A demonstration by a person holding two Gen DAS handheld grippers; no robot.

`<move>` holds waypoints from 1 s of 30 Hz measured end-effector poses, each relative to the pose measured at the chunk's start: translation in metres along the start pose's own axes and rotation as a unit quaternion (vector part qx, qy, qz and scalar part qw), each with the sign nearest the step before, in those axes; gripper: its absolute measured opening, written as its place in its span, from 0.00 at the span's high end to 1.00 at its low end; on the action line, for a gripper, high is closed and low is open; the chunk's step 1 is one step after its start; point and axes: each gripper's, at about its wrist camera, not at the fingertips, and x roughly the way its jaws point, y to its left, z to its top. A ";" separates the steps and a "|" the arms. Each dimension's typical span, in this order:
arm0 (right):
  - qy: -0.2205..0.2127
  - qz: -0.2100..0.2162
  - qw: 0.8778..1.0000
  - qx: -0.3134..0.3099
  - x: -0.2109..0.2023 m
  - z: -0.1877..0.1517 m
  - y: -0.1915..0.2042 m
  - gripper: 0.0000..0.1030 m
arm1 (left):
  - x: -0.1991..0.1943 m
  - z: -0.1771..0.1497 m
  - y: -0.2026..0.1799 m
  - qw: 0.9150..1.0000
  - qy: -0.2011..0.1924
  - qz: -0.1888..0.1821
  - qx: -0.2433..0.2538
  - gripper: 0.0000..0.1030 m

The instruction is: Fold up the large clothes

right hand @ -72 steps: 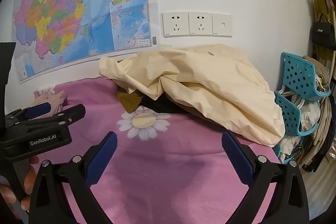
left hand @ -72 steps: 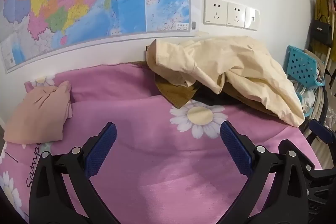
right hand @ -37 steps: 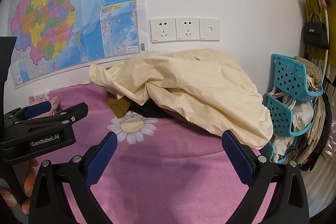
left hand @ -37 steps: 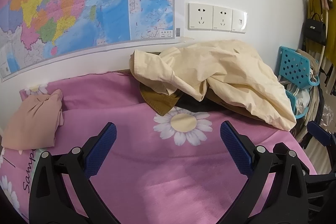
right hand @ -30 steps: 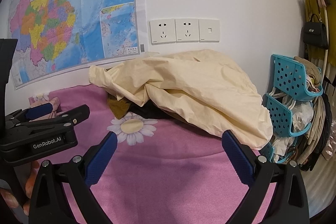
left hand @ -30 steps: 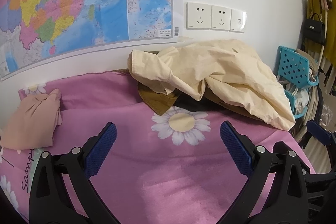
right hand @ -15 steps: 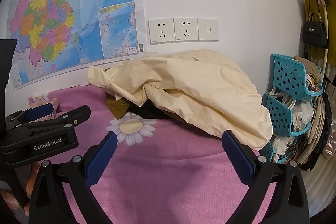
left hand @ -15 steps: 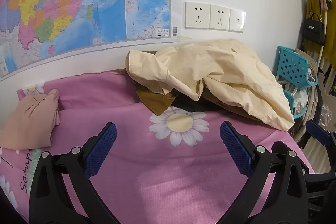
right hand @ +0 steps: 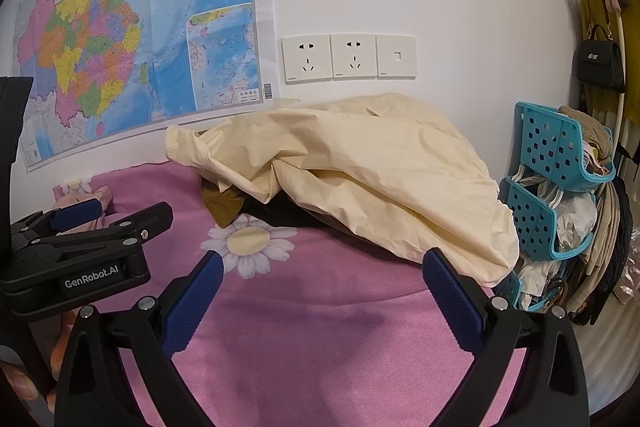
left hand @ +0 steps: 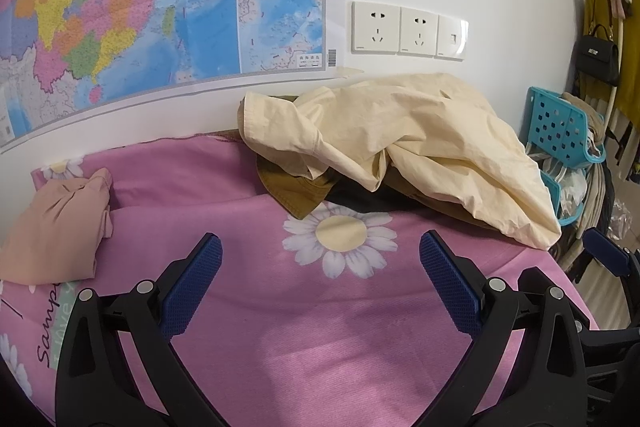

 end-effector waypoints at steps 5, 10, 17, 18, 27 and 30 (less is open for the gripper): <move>0.001 0.001 1.000 0.000 0.002 0.001 -0.001 0.06 | 0.001 0.000 0.000 1.000 0.001 -0.001 0.001 0.05; 0.000 0.002 1.000 0.000 0.003 0.001 -0.002 0.06 | 0.004 0.000 0.000 1.000 0.003 -0.001 0.000 0.05; 0.000 0.000 1.000 -0.001 0.004 0.002 -0.003 0.06 | 0.005 0.000 -0.001 1.000 0.002 -0.001 0.001 0.05; -0.001 0.000 1.000 -0.002 0.004 0.002 -0.002 0.06 | 0.005 0.000 -0.001 1.000 0.002 0.000 0.001 0.05; 0.002 -0.001 1.000 -0.011 0.013 0.005 -0.006 0.06 | 0.013 0.003 -0.002 1.000 0.007 0.001 0.000 0.05; 0.001 -0.008 1.000 -0.023 0.022 0.013 -0.008 0.06 | 0.020 0.004 0.000 1.000 0.013 0.000 -0.002 0.05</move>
